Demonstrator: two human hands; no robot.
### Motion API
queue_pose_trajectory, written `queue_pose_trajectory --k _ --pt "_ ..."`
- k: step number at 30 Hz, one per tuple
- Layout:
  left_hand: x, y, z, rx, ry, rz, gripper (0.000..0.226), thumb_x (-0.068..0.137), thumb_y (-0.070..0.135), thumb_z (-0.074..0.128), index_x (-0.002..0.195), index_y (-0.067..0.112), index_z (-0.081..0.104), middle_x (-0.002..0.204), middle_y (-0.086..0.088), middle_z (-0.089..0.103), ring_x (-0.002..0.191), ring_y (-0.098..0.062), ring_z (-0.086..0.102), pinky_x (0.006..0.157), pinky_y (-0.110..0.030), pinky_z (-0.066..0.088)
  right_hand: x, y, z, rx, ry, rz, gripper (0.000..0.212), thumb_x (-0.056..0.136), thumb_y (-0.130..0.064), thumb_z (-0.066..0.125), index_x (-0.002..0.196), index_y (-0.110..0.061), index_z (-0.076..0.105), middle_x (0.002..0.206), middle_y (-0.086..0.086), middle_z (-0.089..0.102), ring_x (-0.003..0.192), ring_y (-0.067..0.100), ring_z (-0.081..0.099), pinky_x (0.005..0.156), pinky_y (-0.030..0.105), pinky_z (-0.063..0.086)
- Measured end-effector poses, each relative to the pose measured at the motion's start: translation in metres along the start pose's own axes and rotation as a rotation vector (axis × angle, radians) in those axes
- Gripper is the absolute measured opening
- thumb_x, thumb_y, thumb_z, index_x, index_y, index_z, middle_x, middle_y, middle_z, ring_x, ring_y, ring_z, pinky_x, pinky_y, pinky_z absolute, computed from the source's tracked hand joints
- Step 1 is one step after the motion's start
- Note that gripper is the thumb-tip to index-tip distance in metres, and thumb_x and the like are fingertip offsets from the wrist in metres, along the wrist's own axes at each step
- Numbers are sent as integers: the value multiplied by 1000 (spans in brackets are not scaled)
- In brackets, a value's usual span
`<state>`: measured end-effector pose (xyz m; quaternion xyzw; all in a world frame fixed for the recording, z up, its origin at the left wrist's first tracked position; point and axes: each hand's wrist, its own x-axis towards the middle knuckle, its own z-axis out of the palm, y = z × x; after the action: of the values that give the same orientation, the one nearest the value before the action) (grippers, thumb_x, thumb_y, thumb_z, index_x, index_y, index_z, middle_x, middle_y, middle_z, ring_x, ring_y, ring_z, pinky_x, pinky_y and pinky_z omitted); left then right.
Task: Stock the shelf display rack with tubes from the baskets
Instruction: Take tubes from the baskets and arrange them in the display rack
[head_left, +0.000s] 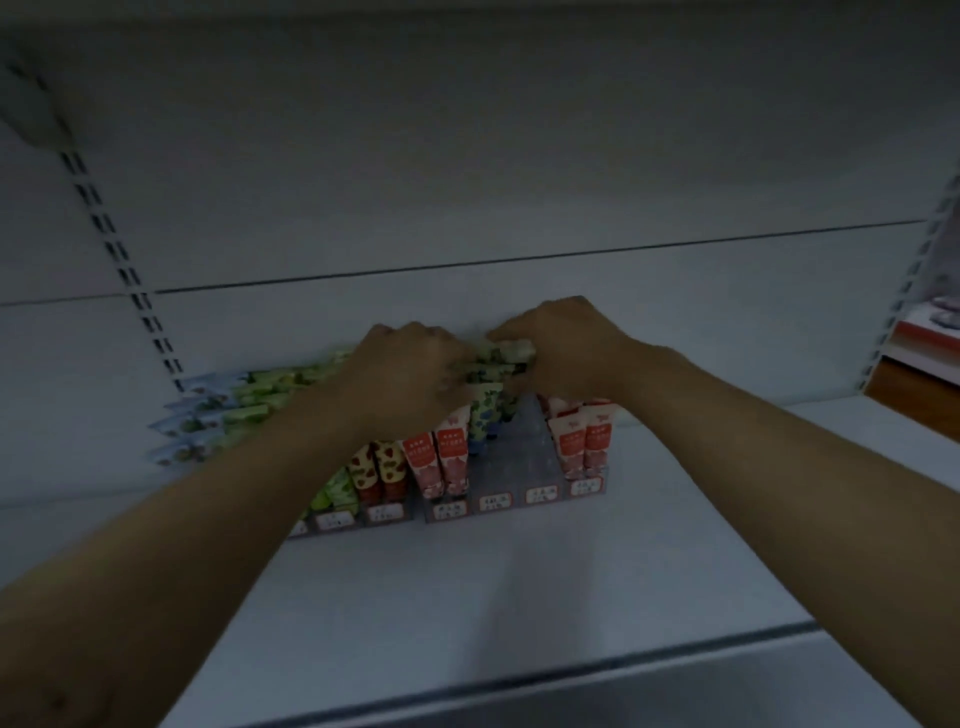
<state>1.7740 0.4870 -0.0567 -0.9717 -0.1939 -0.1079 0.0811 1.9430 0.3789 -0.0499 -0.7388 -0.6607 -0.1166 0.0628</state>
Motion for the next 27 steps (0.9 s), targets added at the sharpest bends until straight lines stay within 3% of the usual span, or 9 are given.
queue_pose_trajectory --k 2,5,7,10,14,17,19,23,27 --pt "-25 12 -9 36 -9 -9 43 93 50 46 129 28 54 129 3 56 115 -22 50 93 -36 38 -30 -12 -15 -5 -6 8 56 83 -43 64 136 -31 49 127 -3 59 113 21 55 102 31 34" --pt "-71 38 -16 40 35 -51 50 91 55 49 133 29 51 136 2 53 121 -23 45 103 -39 33 -82 -35 -23 2 15 17 51 79 -45 65 126 -26 55 116 -2 64 106 22 57 88 27 36" --pt "-103 58 -18 35 78 -48 52 88 59 51 131 31 53 131 2 56 121 -24 46 103 -41 34 -116 -52 -21 15 24 29 56 76 -50 66 126 -28 54 119 -3 63 110 22 56 89 30 37" --pt "-147 88 -8 -45 18 -64 60 89 61 49 141 31 43 142 3 45 130 -22 39 104 -40 33 -167 -78 -9 61 -20 90 77 78 -58 66 143 -31 37 140 -3 50 125 20 47 102 33 33" --pt "-196 121 26 -160 -10 -13 58 89 58 52 139 31 43 140 5 47 126 -19 42 99 -36 35 -227 -112 16 162 -130 134 75 79 -57 66 143 -32 35 137 -8 49 117 13 52 96 30 41" --pt "-222 144 63 -219 -27 24 52 88 53 55 133 28 50 128 4 55 116 -20 48 93 -34 40 -258 -127 48 183 -244 157 68 80 -57 65 138 -31 42 127 -6 55 109 14 54 89 32 47" --pt "-235 161 89 -258 -71 7 51 90 53 54 134 28 49 131 3 53 120 -20 45 99 -36 39 -277 -130 76 236 -367 206 70 80 -57 65 140 -30 40 128 -5 55 108 15 54 87 30 46" --pt "-253 194 151 -347 -263 -66 52 92 51 52 137 26 46 141 0 47 128 -21 41 106 -38 35 -317 -131 143 238 -637 257 79 82 -57 64 147 -26 31 141 1 47 122 21 48 95 33 43" --pt "-276 213 210 -395 -459 -124 51 91 50 54 135 25 48 138 0 49 126 -22 43 104 -39 36 -344 -128 189 231 -878 314 76 86 -51 63 147 -21 30 139 8 46 120 27 49 95 39 46"
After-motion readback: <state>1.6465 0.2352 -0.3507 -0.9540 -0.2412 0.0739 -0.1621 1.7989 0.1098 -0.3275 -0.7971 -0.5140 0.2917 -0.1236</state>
